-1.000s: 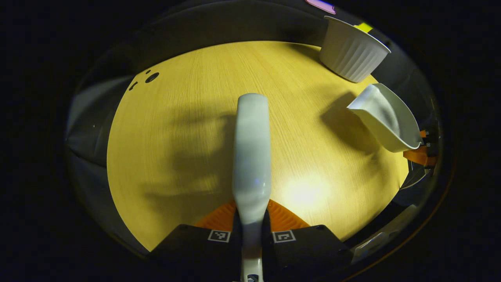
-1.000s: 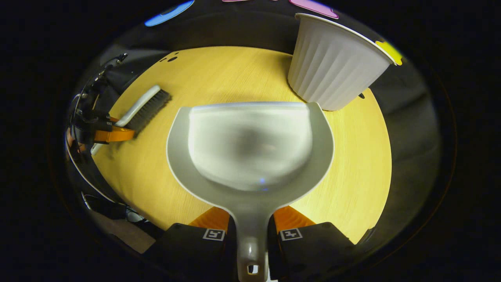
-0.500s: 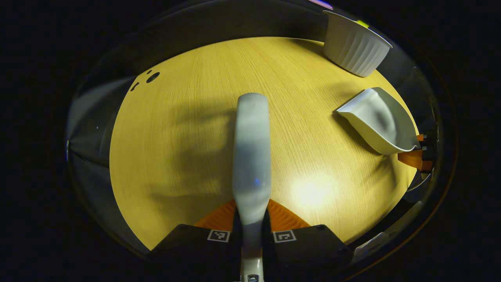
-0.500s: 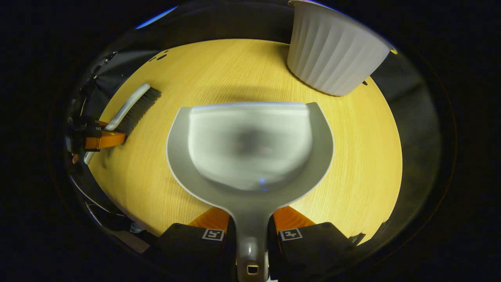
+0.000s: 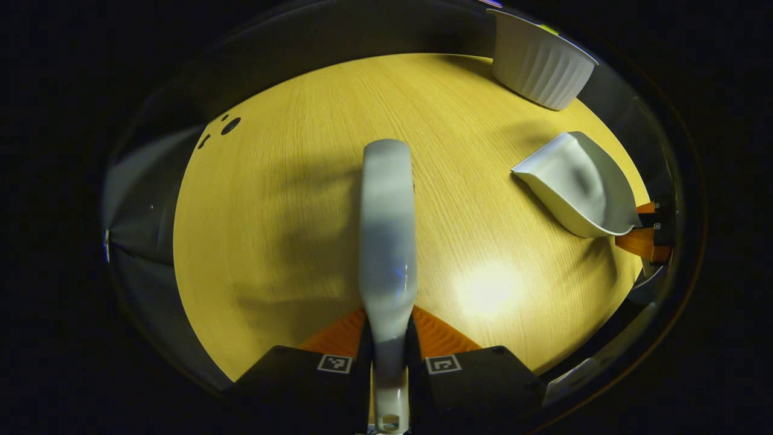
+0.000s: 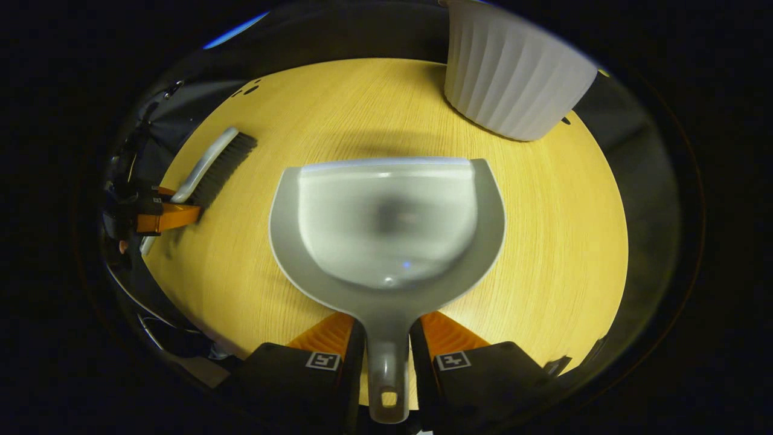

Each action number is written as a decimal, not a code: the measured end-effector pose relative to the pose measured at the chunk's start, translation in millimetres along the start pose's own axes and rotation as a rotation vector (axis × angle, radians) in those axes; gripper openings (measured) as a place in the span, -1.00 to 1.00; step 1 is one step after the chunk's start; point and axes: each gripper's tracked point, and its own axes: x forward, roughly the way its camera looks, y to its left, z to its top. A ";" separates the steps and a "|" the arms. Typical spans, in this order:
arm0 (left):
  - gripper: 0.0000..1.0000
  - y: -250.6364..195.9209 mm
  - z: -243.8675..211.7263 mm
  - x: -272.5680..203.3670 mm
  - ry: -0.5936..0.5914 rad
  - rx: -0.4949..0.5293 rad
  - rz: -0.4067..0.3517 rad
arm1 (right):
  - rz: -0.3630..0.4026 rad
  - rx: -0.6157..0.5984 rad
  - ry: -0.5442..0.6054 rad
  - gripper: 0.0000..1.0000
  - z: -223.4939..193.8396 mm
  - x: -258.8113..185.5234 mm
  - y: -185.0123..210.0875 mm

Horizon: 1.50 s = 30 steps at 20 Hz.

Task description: Pick up the small broom and dustpan from the desktop, sweep the trash into the dustpan with the broom, and then empty the trash into the garbage bin.

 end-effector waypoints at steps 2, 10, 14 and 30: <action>-0.39 0.8 1.7 -5.9 -0.006 0.023 0.012 | 0.008 0.008 -0.001 -0.19 0.2 -7.8 1.3; -0.44 2.7 9.1 -57.0 -0.109 0.032 0.010 | 0.007 -0.057 -0.162 -0.17 27.7 -85.1 -2.2; -0.34 -2.8 50.3 -102.3 -0.330 -0.014 -0.016 | 0.014 -0.095 -0.357 -0.17 71.8 -130.2 13.5; -0.35 -26.7 121.6 -281.9 -1.025 -0.059 -0.086 | -0.031 -0.093 -0.931 -0.18 169.5 -280.1 40.1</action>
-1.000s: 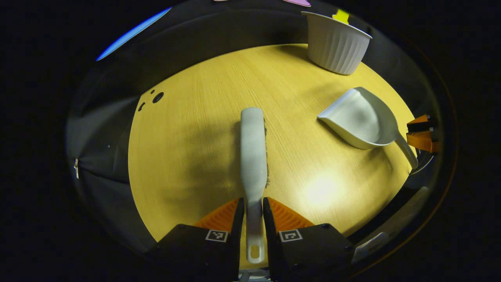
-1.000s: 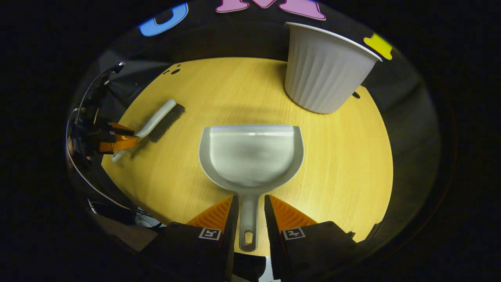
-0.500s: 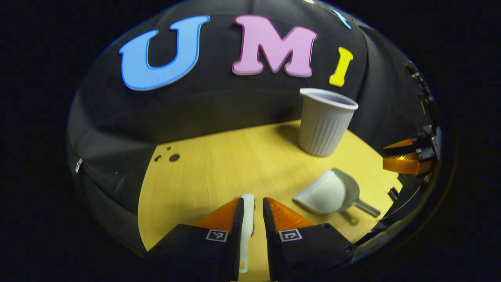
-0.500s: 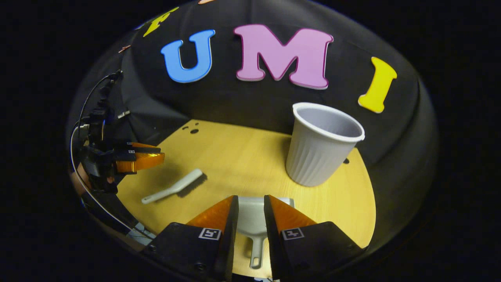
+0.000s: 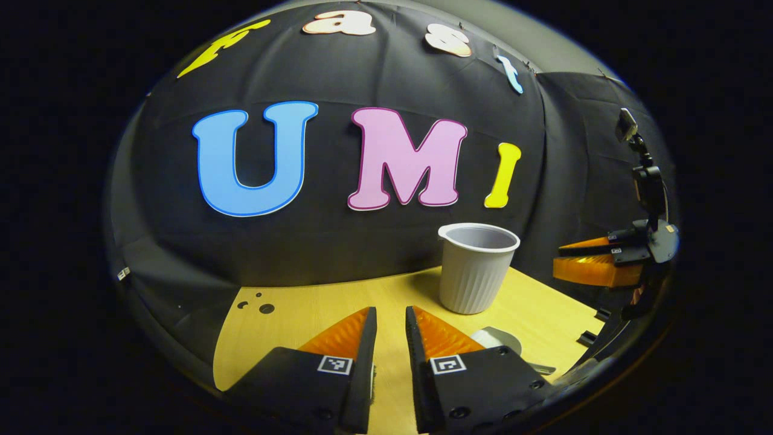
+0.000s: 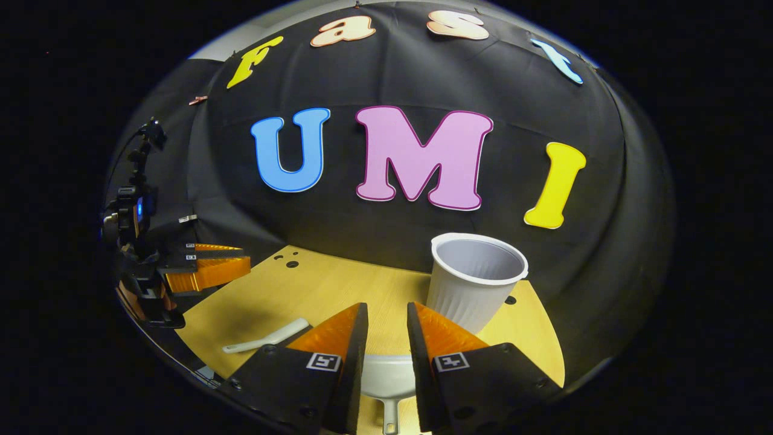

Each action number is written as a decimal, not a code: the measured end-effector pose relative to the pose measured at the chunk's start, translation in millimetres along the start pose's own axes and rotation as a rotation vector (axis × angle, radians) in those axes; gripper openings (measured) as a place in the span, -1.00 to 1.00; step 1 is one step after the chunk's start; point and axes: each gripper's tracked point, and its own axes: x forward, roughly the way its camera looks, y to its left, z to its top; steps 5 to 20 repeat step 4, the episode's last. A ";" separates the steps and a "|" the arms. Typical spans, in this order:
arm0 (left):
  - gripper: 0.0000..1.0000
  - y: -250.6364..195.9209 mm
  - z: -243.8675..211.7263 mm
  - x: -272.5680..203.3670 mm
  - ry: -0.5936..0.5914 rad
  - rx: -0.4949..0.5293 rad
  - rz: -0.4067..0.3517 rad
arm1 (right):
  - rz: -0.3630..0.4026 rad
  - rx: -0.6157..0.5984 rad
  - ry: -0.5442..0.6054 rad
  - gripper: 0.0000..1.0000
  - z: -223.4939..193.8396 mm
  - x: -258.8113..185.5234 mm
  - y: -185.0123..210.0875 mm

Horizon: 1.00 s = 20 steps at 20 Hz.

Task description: Pick up the small broom and dustpan from the desktop, sweep the trash into the dustpan with the broom, and then empty the trash into the garbage bin.

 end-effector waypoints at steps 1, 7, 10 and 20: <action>-0.35 -0.3 0.4 -1.5 0.000 -0.010 -0.003 | 0.002 0.000 0.000 -0.17 0.0 0.0 1.1; -0.35 3.0 -2.3 -8.0 0.005 -0.014 -0.002 | 0.007 0.002 -0.004 -0.18 2.2 -2.2 6.3; -0.35 3.0 -2.3 -8.0 0.005 -0.014 -0.002 | 0.007 0.002 -0.004 -0.18 2.2 -2.2 6.3; -0.35 3.0 -2.3 -8.0 0.005 -0.014 -0.002 | 0.007 0.002 -0.004 -0.18 2.2 -2.2 6.3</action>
